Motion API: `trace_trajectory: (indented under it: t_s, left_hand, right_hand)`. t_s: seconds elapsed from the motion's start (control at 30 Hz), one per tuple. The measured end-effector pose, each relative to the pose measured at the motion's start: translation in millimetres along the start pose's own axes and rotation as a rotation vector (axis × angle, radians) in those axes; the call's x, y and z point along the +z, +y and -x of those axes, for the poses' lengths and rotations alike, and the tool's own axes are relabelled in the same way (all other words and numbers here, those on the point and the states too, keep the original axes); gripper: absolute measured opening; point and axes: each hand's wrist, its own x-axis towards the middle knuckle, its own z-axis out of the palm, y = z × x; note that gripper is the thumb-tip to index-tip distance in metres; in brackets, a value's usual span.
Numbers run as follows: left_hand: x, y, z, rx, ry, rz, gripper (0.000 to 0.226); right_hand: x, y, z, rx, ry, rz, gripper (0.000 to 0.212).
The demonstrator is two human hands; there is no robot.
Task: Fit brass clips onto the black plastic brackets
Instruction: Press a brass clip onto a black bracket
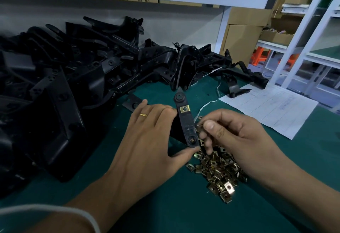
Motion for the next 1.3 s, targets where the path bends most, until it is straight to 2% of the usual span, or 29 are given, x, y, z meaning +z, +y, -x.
trace_trajectory:
  t_s: [0.27,0.53,0.77,0.93,1.3]
  left_hand:
    - [-0.4,-0.4,0.4,0.014,-0.021,-0.059,0.06]
    - [0.7,-0.8,0.2,-0.004,0.033,-0.071,0.061]
    - [-0.3,0.5,0.5,0.033,-0.024,-0.103,0.062]
    - [0.4,0.9,1.3,0.058,-0.002,-0.102,0.062]
    - [1.1,-1.9,1.0,0.038,0.035,-0.051,0.062]
  right_hand:
    - [3.2,-4.0,3.7,0.062,0.011,0.0,0.019]
    - [0.8,-9.6,3.1,0.097,0.06,0.011,0.021]
    - [5.8,-9.6,5.5,0.107,0.023,0.039,0.017]
    - [5.1,-10.3,4.9,0.138,0.005,-0.002,0.021]
    - [-1.5,-10.7,3.5,0.09,0.011,0.026,0.021]
